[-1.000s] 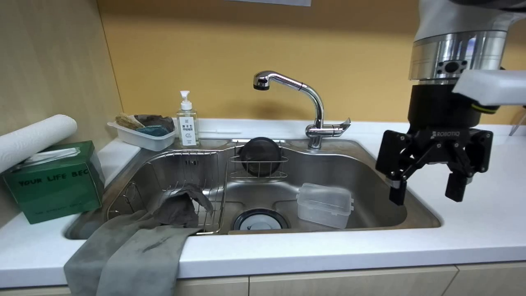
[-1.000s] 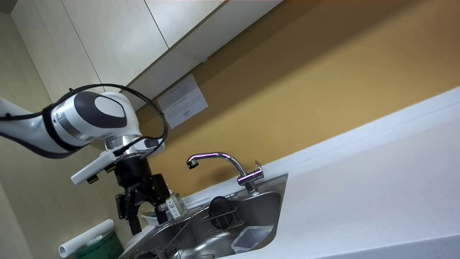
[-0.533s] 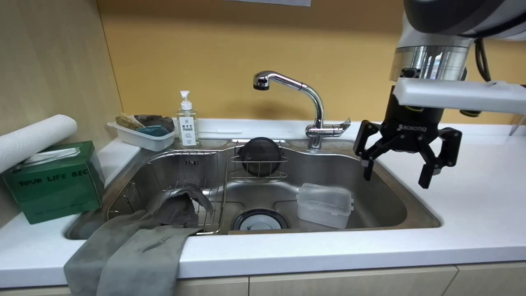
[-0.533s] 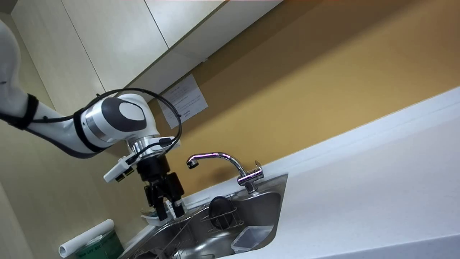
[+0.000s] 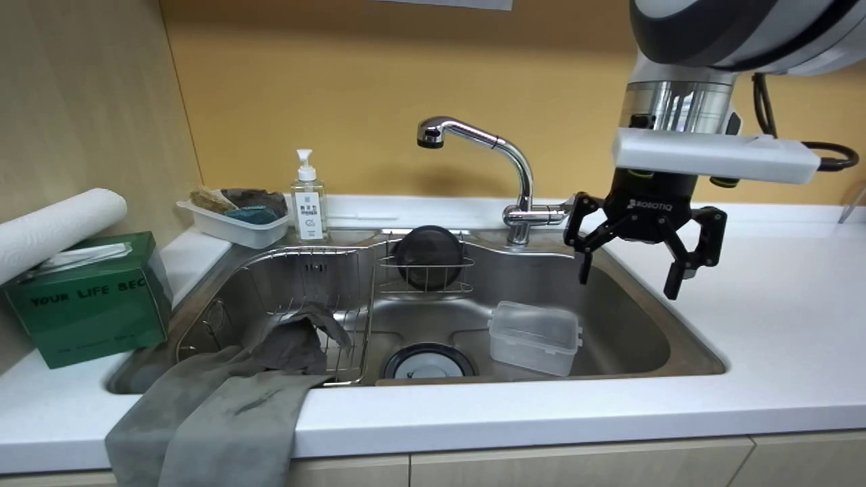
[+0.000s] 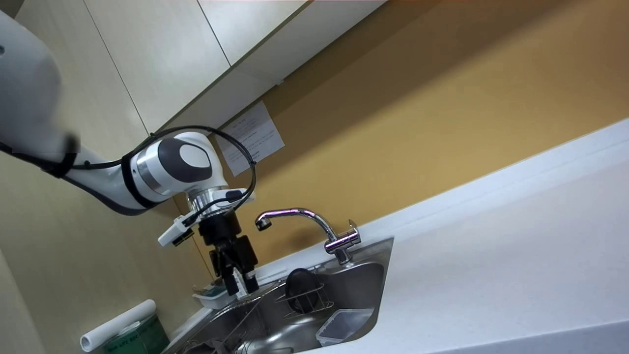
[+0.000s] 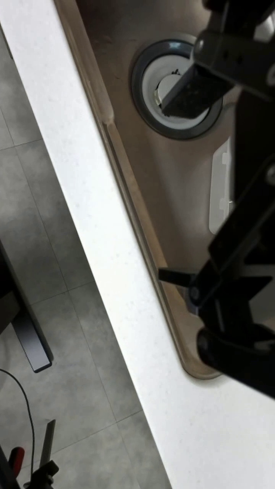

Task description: Take the bowl out of the sink

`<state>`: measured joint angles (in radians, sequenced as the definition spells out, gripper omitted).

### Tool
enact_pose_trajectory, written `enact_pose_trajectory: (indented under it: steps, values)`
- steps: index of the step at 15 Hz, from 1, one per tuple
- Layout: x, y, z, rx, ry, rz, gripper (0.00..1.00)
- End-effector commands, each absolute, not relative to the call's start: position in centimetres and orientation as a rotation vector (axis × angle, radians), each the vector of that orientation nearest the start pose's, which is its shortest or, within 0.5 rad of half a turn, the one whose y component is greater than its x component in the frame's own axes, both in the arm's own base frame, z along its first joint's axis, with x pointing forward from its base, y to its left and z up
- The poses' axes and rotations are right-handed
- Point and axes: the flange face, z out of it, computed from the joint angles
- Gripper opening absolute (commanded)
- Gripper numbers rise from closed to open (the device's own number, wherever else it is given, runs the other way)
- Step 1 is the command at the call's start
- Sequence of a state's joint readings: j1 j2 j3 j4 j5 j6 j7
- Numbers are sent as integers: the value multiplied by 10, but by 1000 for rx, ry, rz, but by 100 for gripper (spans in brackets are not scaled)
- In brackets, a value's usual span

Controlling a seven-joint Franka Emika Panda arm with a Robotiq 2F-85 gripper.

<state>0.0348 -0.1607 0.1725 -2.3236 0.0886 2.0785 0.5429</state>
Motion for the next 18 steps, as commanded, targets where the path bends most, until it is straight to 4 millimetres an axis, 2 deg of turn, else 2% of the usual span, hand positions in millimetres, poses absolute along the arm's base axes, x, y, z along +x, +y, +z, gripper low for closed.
enact_pose_trajectory:
  steps: [1, 5, 9, 11, 12, 13, 15, 18]
  values:
    - [482, 105, 400, -3098, 566, 38, 100]
    - [521, 116, 388, -3168, 464, -50, 100]
    - [559, 134, 361, -3217, 374, -24, 100]
    - [581, 142, 353, -3199, 341, -22, 100]
    - [588, 145, 355, -3192, 337, 3, 100]
    - [565, 138, 351, -3193, 344, -10, 100]
    - [580, 143, 346, -3189, 335, -7, 100]
    - [585, 144, 347, -3189, 334, -3, 100]
